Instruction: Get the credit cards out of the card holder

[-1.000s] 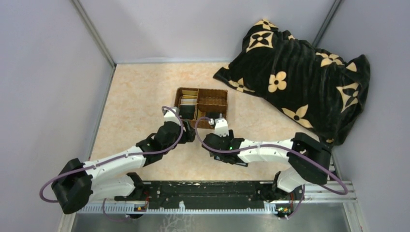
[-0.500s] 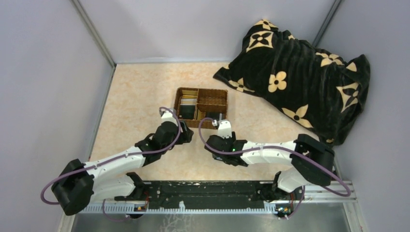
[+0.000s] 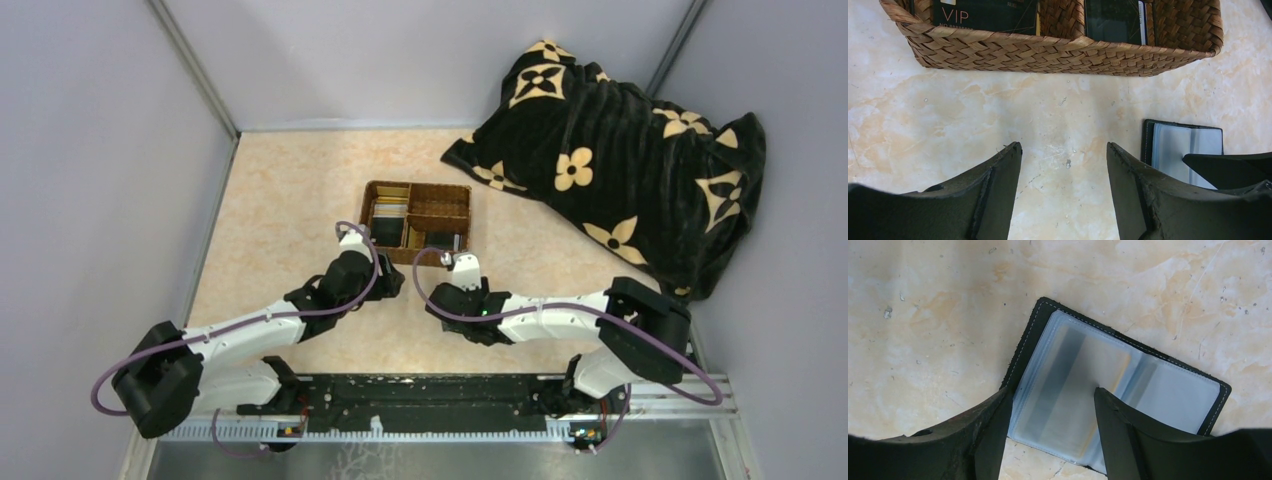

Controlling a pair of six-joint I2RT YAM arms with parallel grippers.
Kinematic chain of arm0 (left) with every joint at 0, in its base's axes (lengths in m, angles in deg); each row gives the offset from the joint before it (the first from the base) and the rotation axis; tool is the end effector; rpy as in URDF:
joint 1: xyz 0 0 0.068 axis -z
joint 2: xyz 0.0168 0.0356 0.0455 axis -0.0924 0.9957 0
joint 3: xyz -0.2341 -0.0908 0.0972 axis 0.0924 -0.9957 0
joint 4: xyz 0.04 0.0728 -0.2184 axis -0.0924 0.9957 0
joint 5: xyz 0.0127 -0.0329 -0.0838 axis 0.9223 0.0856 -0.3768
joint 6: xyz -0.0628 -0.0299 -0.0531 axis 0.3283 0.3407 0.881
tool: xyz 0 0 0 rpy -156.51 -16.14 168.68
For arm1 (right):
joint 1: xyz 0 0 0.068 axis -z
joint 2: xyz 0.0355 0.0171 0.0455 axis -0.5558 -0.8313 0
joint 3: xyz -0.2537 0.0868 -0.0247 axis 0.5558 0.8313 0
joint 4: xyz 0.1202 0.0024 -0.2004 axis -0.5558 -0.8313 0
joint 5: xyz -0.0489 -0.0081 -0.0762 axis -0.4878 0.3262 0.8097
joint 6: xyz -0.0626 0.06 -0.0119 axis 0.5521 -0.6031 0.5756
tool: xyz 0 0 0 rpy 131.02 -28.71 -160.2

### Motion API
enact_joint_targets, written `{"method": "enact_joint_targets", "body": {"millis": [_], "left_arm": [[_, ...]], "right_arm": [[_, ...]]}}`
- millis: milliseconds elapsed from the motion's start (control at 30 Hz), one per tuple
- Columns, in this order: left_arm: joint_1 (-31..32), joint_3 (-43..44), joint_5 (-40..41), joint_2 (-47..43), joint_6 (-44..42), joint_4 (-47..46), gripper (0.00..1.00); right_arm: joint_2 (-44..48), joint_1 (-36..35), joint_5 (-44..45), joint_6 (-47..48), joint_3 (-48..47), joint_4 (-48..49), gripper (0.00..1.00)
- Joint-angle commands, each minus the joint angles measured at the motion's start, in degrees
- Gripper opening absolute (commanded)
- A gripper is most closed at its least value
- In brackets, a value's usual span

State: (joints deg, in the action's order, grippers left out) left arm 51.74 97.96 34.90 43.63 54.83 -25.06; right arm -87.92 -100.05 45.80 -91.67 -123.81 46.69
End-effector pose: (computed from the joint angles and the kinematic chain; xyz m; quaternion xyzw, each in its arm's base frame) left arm 0.1828 -0.1595 0.1808 -0.0066 0.8710 -0.2231 0.4376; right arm 0.1405 0.2103 0.1459 -0.0936 0.9236 0.0336 0.3703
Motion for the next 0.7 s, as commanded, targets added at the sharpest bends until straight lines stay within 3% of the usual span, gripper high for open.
{"method": "enact_joint_targets", "body": {"millis": [0,367,667], "left_arm": [[-0.29,1.01,-0.43,0.15,-0.45,-1.58,0.69],[-0.46,0.18,0.14,-0.08,-0.43,-1.7,0.69],[-0.91,-0.11,-0.28,0.22,-0.69,-2.42,0.69]], "right_arm": [[-1.71,-0.49,-0.35,-0.99,0.07,1.09,0.61],[-7.6,-0.5,0.6,-1.78,-2.57,-2.72,0.56],[-5.6,-0.47,1.1,-2.7,-1.42,-2.77,0.32]]}}
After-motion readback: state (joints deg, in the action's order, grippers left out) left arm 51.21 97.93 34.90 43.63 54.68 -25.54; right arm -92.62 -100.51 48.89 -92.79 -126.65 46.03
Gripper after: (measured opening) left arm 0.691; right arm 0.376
